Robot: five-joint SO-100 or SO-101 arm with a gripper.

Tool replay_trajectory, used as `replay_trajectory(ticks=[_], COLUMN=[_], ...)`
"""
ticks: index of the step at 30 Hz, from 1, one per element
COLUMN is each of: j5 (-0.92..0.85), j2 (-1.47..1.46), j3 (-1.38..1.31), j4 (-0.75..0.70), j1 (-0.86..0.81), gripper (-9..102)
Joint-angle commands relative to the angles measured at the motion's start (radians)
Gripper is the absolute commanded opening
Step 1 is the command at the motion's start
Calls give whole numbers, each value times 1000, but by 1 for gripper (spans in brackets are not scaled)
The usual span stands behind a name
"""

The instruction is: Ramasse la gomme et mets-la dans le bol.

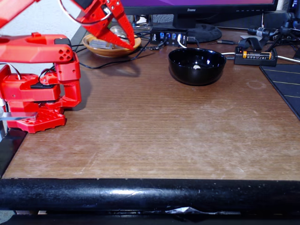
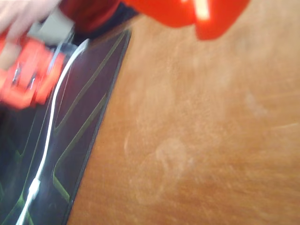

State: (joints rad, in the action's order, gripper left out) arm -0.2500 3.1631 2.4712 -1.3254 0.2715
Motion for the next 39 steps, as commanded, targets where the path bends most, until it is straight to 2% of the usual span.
replay_trajectory(ticks=[1, 4, 13, 21, 28, 34, 39], j5=[-21, -37, 83, 52, 130, 140, 123], j2=[66, 163, 161, 161, 161, 163, 163], j3=[26, 129, 252, 486, 658, 635, 626], j4=[-34, -52, 6, 114, 275, 146, 104], j1=[14, 17, -32, -109, -202, -210, -210], gripper=[-6, -6, -6, -6, -6, -6, -6])
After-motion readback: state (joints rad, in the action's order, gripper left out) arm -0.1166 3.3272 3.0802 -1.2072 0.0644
